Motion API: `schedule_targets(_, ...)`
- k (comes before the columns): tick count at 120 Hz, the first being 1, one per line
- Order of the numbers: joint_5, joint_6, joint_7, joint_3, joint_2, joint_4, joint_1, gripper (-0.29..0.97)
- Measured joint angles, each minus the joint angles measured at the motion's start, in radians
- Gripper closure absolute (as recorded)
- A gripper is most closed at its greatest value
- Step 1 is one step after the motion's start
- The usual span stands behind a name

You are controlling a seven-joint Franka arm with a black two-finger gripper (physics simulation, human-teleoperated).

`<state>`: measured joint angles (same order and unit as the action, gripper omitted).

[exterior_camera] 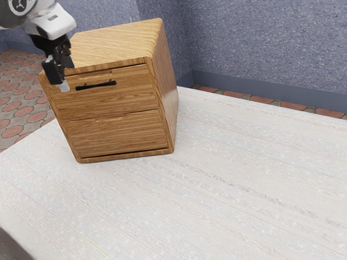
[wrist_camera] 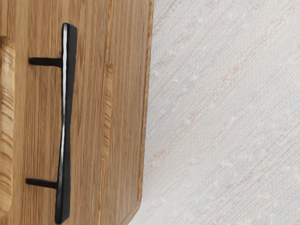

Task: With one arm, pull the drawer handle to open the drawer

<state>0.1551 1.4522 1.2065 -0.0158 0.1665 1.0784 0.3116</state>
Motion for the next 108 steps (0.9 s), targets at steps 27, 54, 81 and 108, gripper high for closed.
schedule_targets(27, 0.0, 0.045, 0.095, 0.016, 0.086, -0.053, 0.043, 0.09)
schedule_targets(54, 0.07, 0.118, 0.082, 0.01, 0.096, -0.062, -0.041, 0.13)
schedule_targets(81, 0.161, 0.178, 0.048, 0.005, 0.101, -0.036, -0.051, 0.31)
schedule_targets(108, 0.095, 0.197, 0.013, 0.004, 0.102, 0.003, -0.048, 0.48)
